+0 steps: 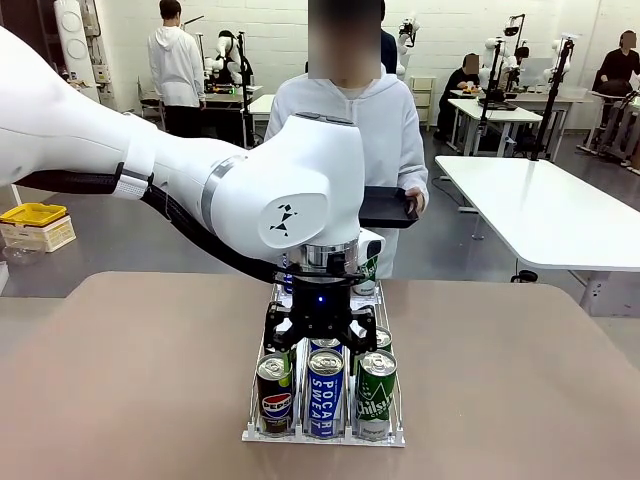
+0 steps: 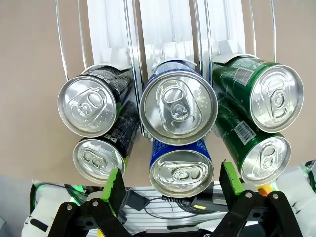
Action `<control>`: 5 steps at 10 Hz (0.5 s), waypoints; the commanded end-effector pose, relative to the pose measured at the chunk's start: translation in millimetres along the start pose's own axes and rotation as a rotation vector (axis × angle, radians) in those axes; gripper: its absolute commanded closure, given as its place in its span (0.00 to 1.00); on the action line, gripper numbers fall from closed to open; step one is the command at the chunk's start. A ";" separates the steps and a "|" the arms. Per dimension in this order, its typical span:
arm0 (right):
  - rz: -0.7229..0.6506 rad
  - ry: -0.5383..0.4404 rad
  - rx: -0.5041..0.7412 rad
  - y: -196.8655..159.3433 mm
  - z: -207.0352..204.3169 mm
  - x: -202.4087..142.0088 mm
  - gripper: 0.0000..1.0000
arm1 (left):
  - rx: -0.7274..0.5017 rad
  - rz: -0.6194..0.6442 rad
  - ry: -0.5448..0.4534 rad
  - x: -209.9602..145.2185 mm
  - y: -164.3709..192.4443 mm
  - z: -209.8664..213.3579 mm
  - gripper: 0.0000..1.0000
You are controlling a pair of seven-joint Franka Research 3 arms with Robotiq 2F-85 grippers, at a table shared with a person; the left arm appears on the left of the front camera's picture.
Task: Retrieve and hand over the desired beverage to the person.
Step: Pick up a can of the same type that the person held from the Automatic Can Dispenser.
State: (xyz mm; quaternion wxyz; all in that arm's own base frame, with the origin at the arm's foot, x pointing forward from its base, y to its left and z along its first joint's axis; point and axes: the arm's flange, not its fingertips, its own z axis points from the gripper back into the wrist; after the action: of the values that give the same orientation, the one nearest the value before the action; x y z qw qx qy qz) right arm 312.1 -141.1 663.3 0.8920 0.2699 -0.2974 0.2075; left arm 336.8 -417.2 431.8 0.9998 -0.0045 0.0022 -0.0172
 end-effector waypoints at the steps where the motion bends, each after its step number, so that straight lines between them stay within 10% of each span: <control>1: 0.005 -0.012 0.015 -0.4 -1.5 1.9 0.00 | -0.007 0.023 0.019 -0.8 -4.2 3.6 0.00; 2: 0.005 -0.012 0.015 -0.4 -1.5 1.9 0.00 | -0.012 0.020 0.023 -0.9 -4.1 4.0 0.00; 5: 0.005 -0.012 0.015 -0.4 -1.5 1.9 0.00 | -0.032 0.010 0.027 -0.4 -3.5 5.0 0.91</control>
State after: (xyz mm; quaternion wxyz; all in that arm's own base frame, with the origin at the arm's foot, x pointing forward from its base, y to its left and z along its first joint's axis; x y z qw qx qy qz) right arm 312.1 -141.1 663.3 0.8920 0.2699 -0.2974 0.2075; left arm 337.2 -418.8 434.9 0.9998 -0.0101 0.0061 -0.0140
